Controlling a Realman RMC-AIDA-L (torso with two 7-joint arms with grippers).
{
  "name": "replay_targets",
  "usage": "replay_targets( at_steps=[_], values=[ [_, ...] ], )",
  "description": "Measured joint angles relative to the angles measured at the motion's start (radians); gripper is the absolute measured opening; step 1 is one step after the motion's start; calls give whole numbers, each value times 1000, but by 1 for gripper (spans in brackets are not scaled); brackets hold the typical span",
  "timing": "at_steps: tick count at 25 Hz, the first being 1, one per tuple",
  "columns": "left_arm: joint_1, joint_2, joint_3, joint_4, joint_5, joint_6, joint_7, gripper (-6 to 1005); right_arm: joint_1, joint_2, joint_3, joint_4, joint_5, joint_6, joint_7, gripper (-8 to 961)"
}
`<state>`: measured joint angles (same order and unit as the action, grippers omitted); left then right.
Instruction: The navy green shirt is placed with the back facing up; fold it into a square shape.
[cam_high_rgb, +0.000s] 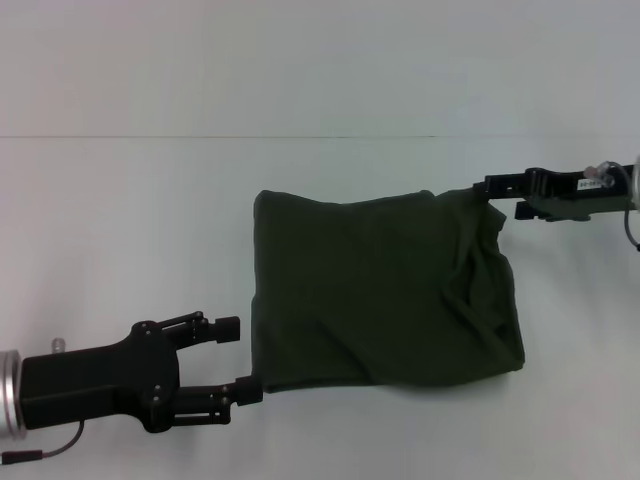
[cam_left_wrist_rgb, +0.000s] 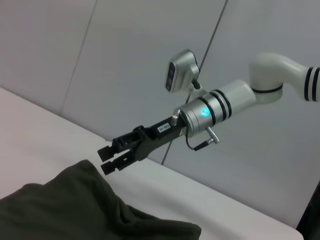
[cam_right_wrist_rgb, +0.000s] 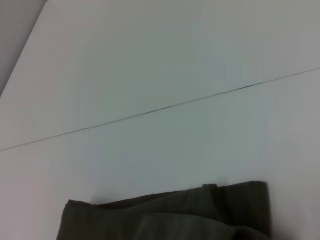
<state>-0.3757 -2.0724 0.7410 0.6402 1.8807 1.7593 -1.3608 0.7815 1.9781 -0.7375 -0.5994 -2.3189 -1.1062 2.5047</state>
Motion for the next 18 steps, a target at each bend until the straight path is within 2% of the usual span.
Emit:
replay_targets(
  at_steps=[4,11,18],
  values=[
    [-1,-6,0,0,9,-5,1,888,16,11,-19,3,-1,9,6,895],
    [0,-11,-1,1,9,-16,2,888,7,15,-21,3,-1,18,2,894],
    [1,-14,0,1,9,-19,1,888,7,18,-38,5,-3,27,-14,719]
  ],
)
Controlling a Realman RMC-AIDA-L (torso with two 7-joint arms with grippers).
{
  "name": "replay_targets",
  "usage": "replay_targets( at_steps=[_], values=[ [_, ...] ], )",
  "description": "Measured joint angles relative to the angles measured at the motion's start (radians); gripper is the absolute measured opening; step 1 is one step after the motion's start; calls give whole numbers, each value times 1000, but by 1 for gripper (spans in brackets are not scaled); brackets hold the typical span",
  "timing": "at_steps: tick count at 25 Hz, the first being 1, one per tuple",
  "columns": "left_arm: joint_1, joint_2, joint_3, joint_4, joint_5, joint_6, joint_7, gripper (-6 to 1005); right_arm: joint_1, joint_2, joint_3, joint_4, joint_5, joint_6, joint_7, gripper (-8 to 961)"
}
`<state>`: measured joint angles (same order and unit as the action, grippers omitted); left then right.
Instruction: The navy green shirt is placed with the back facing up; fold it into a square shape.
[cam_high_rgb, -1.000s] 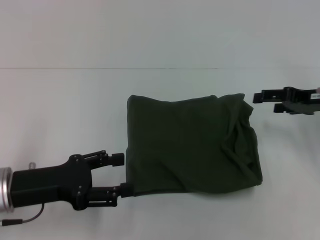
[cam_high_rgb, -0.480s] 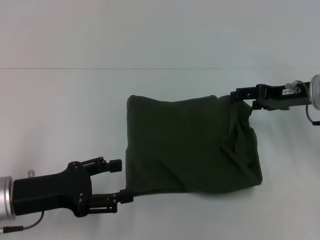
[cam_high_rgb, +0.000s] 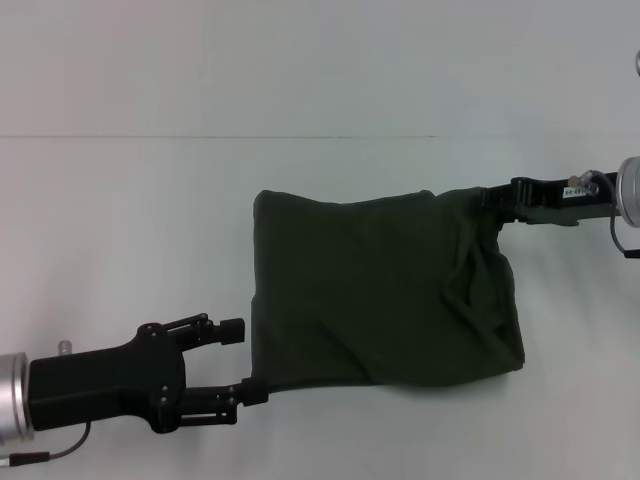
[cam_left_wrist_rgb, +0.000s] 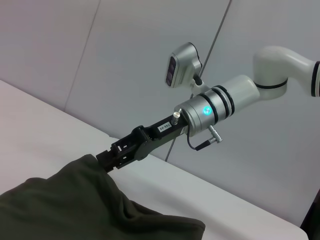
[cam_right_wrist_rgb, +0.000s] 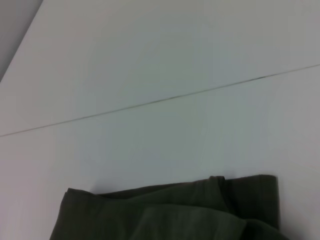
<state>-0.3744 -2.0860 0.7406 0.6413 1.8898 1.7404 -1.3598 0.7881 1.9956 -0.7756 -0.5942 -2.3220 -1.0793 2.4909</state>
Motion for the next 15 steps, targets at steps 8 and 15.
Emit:
replay_targets(
  at_steps=[8,15],
  values=[
    [1,-1,-1,0,0,0,0,888,4,7,-2,13,-1,19,0,429],
    [1,-2,-1,0,0,-4,1,888,9,12,2,12,4,24,0,123]
  ],
)
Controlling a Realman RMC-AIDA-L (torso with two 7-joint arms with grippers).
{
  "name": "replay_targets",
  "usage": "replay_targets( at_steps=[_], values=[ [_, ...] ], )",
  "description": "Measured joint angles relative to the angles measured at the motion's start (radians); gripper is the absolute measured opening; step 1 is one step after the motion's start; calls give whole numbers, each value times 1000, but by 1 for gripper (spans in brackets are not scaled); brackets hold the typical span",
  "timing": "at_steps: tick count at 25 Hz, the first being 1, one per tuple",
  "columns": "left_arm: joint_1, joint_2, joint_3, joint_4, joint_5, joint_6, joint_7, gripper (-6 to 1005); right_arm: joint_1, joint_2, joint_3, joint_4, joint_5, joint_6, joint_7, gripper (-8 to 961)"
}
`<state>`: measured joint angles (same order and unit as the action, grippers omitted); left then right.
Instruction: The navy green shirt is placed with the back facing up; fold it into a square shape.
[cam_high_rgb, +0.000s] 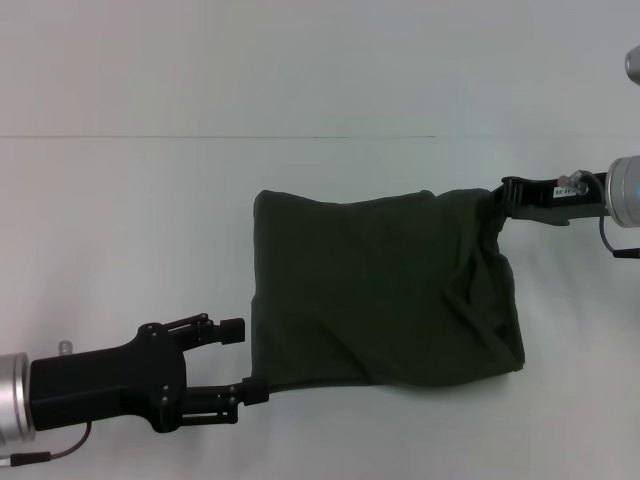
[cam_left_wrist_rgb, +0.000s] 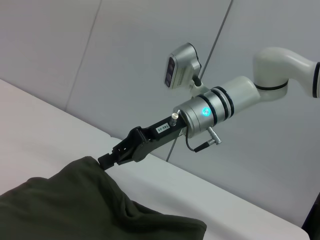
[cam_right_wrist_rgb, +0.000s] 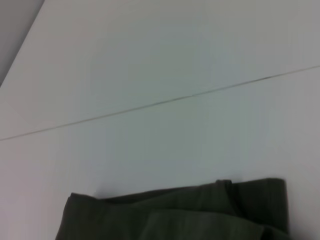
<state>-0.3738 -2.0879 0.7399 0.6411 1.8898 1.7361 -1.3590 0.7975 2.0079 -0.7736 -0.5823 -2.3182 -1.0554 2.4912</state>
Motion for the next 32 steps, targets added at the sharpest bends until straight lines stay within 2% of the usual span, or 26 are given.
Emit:
replay_targets(
  at_steps=[3,8,14,18,23,27,32],
  values=[
    [-2,0,4,0,0,-1,1,888,-3,0,6,-6,5,10,3,7],
    [-4,-3,5,0,0,-5,1,888,-16,0,8,-9,60,63,-11,-1],
    [-6,-3,5,0,0,-7,1,887,-18,0,8,1,99,87,-36,31],
    [-4,-3,4,0,0,-7,-1,887,-32,-4,13,3,121,53,-20,53],
    [2,-3,0,0,0,-6,-1,887,-52,-26,30,3,123,-12,2,80],
    [5,2,0,0,0,-6,6,887,-58,-33,67,13,123,-49,2,101],
    [7,6,2,0,4,-7,32,887,-45,-37,69,49,123,-45,21,291]
  ],
)
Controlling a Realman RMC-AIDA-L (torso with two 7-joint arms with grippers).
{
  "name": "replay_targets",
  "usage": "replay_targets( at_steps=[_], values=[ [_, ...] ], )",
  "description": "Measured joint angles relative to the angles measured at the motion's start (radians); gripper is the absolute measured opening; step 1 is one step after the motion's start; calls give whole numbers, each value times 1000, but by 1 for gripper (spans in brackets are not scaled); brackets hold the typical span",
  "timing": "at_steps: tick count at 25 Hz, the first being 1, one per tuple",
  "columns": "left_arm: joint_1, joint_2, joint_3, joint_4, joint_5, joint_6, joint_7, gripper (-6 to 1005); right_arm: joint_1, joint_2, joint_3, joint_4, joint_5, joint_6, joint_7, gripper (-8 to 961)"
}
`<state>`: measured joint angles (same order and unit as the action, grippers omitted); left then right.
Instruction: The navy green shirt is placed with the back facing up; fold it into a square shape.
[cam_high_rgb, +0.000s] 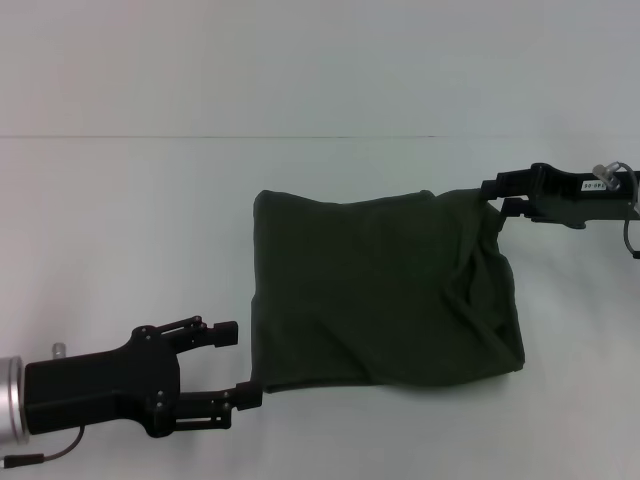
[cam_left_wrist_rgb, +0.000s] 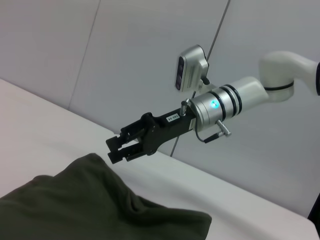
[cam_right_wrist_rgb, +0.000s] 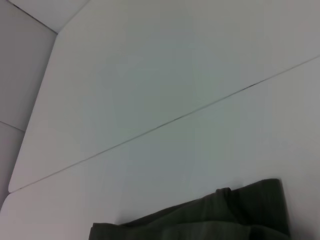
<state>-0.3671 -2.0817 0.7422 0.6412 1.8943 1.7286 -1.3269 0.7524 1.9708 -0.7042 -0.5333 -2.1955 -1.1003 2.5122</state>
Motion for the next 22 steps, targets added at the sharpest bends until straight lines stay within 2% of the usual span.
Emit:
replay_targets(
  at_steps=[6,14,22],
  values=[
    [-1,0,-2,2,17,-11,8,887,10,7,-2,10,-3,22,8,536],
    [0,-3,-3,0,18,-11,20,887,24,12,-17,62,-9,76,8,784],
    [1,-6,-3,0,19,-11,22,887,29,46,-18,57,-6,111,-14,806]
  ],
)
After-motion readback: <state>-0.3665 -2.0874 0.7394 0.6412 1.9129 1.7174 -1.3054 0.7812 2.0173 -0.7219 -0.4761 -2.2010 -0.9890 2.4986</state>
